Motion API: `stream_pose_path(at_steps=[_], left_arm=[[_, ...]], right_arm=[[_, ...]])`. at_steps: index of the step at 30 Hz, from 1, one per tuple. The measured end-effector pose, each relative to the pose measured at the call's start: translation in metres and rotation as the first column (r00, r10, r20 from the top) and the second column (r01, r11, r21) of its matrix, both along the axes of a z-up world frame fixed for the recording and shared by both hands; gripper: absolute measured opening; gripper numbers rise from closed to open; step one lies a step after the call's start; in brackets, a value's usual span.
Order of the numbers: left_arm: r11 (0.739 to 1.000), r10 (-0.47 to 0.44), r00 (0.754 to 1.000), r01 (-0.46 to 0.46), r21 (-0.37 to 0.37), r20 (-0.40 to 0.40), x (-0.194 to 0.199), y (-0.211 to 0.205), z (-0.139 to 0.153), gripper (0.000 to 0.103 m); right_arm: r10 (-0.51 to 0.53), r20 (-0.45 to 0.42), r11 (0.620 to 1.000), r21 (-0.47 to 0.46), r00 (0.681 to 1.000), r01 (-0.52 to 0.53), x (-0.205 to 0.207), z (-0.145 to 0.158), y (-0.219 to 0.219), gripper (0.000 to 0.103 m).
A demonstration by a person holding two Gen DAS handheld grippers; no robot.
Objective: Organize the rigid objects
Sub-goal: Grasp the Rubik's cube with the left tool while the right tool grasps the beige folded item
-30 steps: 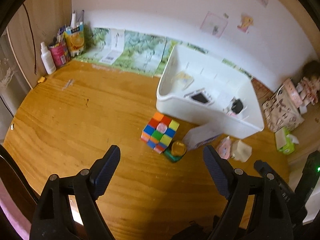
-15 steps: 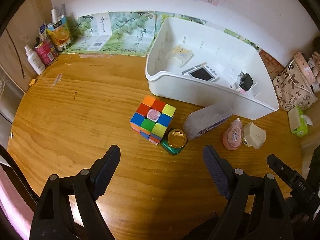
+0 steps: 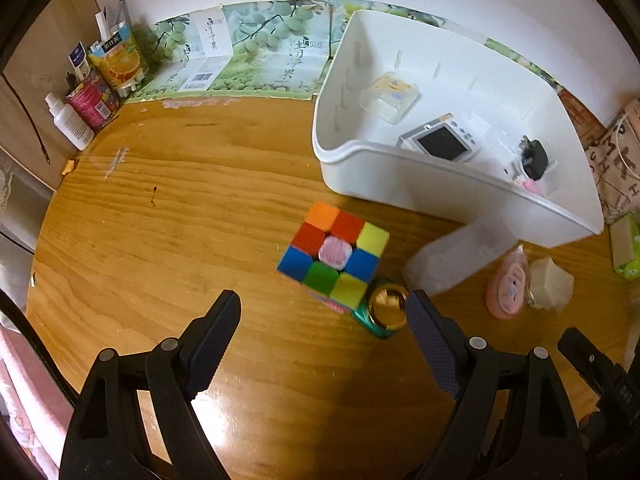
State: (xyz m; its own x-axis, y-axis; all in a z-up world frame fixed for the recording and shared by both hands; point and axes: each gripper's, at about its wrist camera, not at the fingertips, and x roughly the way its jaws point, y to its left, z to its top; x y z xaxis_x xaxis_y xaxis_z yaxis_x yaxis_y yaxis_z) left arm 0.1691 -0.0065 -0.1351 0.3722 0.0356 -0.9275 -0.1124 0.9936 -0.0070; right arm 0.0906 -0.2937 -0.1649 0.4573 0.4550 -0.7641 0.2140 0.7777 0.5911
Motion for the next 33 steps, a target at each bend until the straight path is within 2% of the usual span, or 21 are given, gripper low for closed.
stream_pose_path(at_steps=[7, 17, 26, 30, 33], left_arm=[[1.000, 0.005, 1.000, -0.005, -0.011, -0.022, 0.016, 0.005, -0.008, 0.087], [1.000, -0.004, 0.998, 0.003, -0.016, -0.061, 0.034, 0.010, -0.021, 0.087], [0.998, -0.015, 0.997, 0.011, -0.057, -0.076, 0.046, 0.012, -0.029, 0.087], [0.998, -0.016, 0.996, 0.010, -0.069, -0.089, 0.050, 0.013, -0.034, 0.086], [0.996, -0.025, 0.995, 0.016, -0.087, -0.101, 0.052, 0.013, -0.036, 0.081]], right_arm=[[-0.010, -0.006, 0.999, -0.042, 1.000, 0.010, 0.012, -0.003, 0.004, 0.083], [-0.014, 0.016, 0.984, -0.179, 1.000, 0.017, 0.031, -0.002, 0.019, 0.083], [0.015, 0.023, 0.959, -0.284, 1.000, -0.008, 0.048, -0.004, 0.035, 0.083], [0.036, 0.013, 0.949, -0.314, 0.999, -0.030, 0.055, -0.006, 0.042, 0.073], [0.036, 0.013, 0.946, -0.323, 0.999, -0.030, 0.057, -0.008, 0.044, 0.069]])
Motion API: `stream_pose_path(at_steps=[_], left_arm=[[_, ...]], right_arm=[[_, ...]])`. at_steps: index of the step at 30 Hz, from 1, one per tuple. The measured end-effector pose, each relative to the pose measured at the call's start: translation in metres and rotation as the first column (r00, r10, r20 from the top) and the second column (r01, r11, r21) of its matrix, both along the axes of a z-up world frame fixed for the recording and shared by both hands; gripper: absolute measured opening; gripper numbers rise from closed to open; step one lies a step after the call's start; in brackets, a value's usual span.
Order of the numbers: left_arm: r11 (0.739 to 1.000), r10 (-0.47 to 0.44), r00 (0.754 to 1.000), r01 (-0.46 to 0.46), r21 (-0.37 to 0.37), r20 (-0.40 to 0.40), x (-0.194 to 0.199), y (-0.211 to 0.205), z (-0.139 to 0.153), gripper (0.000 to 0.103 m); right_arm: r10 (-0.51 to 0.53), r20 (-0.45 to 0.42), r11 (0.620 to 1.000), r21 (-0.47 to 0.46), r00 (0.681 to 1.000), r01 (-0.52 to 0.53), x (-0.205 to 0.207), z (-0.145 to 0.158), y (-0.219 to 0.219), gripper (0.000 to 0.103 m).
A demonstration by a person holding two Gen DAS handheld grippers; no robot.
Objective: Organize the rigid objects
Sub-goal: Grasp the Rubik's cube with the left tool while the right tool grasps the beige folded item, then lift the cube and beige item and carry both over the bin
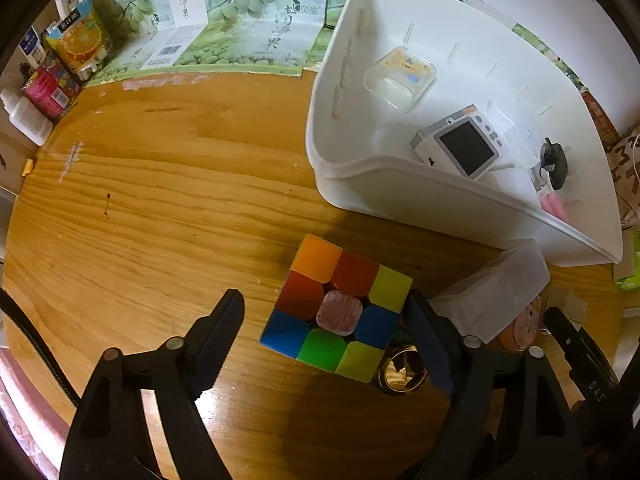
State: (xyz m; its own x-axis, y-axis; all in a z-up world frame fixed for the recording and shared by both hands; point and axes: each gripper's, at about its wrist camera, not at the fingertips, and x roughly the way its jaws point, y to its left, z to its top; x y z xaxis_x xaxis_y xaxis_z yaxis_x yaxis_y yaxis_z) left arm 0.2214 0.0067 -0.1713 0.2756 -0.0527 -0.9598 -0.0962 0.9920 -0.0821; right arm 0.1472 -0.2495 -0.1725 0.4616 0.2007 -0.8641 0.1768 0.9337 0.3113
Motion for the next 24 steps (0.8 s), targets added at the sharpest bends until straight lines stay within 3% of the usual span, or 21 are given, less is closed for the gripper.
stream_pose_path(at_steps=[4, 24], left_arm=[[1.000, -0.018, 1.000, 0.018, -0.011, -0.012, 0.002, -0.003, -0.003, 0.071], [1.000, -0.004, 0.999, 0.003, 0.027, 0.043, -0.022, -0.004, 0.006, 0.066]], right_arm=[[-0.007, 0.005, 1.000, 0.005, 1.000, 0.007, 0.001, -0.001, -0.003, 0.065], [-0.010, 0.076, 1.000, 0.014, 0.997, 0.009, -0.012, 0.017, -0.010, 0.065]])
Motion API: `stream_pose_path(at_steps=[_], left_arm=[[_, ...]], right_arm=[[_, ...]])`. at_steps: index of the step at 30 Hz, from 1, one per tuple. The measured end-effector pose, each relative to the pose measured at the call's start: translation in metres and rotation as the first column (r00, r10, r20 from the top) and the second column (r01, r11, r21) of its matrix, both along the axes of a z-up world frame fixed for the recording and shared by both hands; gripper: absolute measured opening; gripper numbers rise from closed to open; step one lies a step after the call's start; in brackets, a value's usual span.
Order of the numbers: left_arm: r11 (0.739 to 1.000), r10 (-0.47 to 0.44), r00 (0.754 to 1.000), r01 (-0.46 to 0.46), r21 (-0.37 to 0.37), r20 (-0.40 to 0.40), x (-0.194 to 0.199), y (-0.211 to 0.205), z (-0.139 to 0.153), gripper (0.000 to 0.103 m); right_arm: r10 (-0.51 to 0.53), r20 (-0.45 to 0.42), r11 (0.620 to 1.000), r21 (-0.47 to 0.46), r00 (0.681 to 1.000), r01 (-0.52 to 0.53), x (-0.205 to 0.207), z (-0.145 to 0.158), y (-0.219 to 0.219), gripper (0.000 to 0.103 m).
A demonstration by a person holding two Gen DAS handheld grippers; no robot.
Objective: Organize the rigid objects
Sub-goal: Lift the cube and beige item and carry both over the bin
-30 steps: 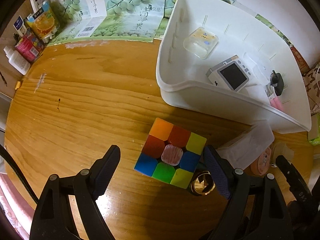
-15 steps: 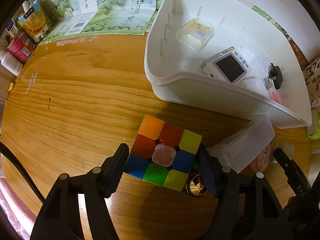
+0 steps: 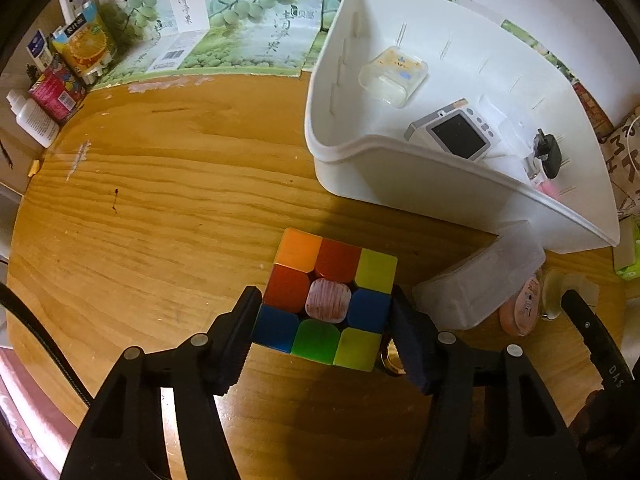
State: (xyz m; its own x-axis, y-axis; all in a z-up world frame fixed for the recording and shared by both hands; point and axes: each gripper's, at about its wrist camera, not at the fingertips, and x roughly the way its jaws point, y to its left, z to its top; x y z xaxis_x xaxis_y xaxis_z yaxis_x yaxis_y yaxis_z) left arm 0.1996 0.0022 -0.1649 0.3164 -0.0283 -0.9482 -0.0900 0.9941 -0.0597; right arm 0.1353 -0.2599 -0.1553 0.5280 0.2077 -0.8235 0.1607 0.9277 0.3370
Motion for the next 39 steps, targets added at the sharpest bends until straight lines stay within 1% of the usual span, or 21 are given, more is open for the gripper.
stream_pose_path(at_steps=[8, 9, 10, 12, 18, 26, 34, 39], left_arm=[[0.999, 0.018, 0.997, -0.016, -0.031, 0.081, -0.023, 0.006, 0.020, 0.065], [0.999, 0.021, 0.996, -0.018, -0.035, 0.091, -0.025, 0.007, 0.022, 0.065], [0.999, 0.025, 0.994, -0.020, -0.042, 0.105, -0.030, 0.008, 0.025, 0.061], [0.998, 0.031, 0.992, -0.025, -0.051, 0.124, -0.033, 0.010, 0.028, 0.061], [0.995, 0.055, 0.976, -0.036, -0.093, 0.210, -0.050, 0.018, 0.046, 0.061], [0.993, 0.068, 0.939, -0.030, -0.115, 0.337, -0.063, 0.027, 0.075, 0.061], [0.994, 0.039, 0.896, 0.012, -0.112, 0.442, -0.061, 0.028, 0.104, 0.061], [0.993, 0.009, 0.864, 0.052, -0.108, 0.503, -0.054, 0.024, 0.120, 0.061]], right_arm=[[0.007, 0.062, 1.000, -0.004, 0.998, -0.007, -0.012, 0.017, 0.001, 0.065], [0.009, 0.069, 1.000, -0.004, 0.998, -0.009, -0.013, 0.019, 0.001, 0.065], [0.012, 0.078, 1.000, -0.006, 0.997, -0.011, -0.015, 0.021, 0.001, 0.065], [0.017, 0.093, 1.000, -0.009, 0.996, -0.016, -0.019, 0.026, 0.002, 0.065], [0.040, 0.139, 0.999, -0.026, 0.990, -0.036, -0.029, 0.040, 0.006, 0.065], [0.081, 0.203, 0.996, -0.062, 0.976, -0.069, -0.035, 0.061, 0.014, 0.065], [0.090, 0.293, 0.993, -0.098, 0.952, -0.063, -0.029, 0.091, 0.015, 0.065], [0.089, 0.348, 0.992, -0.116, 0.933, -0.052, -0.022, 0.107, 0.017, 0.065]])
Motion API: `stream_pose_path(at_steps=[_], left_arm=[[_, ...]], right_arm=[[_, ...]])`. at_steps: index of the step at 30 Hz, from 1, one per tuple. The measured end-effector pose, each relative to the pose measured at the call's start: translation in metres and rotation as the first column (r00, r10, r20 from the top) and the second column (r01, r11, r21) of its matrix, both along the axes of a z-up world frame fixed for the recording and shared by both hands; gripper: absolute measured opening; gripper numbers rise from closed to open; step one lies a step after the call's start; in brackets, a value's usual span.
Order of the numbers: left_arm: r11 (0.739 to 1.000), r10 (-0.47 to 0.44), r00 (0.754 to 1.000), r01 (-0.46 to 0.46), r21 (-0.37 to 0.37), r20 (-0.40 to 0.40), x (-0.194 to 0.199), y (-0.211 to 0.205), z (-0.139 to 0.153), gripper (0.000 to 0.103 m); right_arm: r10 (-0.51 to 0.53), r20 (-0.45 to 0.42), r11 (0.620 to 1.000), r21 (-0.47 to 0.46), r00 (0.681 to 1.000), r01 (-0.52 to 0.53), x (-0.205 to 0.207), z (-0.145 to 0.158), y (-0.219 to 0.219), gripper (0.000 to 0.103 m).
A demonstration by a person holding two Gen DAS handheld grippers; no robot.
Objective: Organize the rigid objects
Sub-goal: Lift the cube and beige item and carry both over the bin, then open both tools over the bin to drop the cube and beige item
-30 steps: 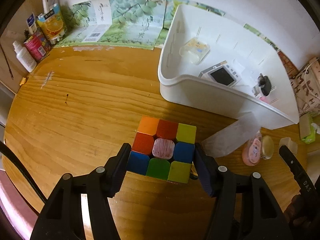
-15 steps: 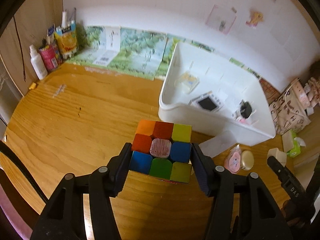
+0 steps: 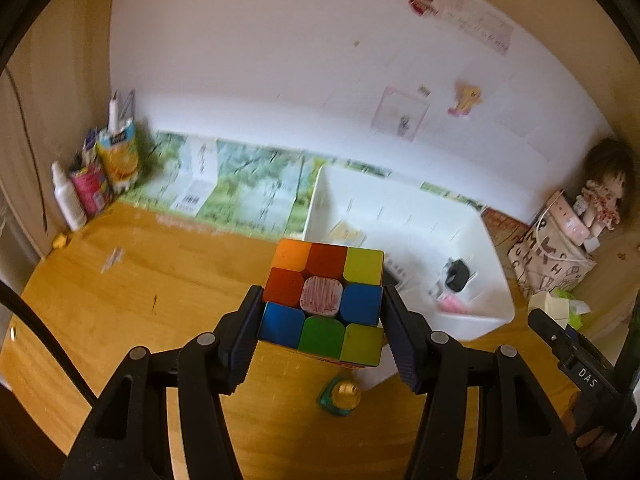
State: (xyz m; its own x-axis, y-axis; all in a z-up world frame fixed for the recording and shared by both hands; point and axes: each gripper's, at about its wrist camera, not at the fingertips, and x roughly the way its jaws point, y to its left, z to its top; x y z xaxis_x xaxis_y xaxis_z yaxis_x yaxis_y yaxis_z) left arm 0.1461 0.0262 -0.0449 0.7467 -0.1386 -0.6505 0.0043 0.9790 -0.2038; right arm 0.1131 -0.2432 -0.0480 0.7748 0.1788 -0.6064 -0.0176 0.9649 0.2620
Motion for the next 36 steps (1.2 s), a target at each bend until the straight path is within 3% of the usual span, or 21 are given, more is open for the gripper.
stream_pose_path(at_steps=[17, 36], left_arm=[[0.994, -0.105, 0.993, 0.106, -0.018, 0.054, 0.051, -0.032, 0.016, 0.061], [0.975, -0.219, 0.975, 0.221, 0.038, -0.039, 0.106, -0.068, -0.021, 0.062]], right_arm=[[-0.007, 0.131, 0.996, -0.086, 0.991, 0.018, 0.033, 0.003, 0.011, 0.065], [-0.015, 0.028, 0.999, -0.049, 1.000, 0.016, 0.074, -0.042, 0.004, 0.065]])
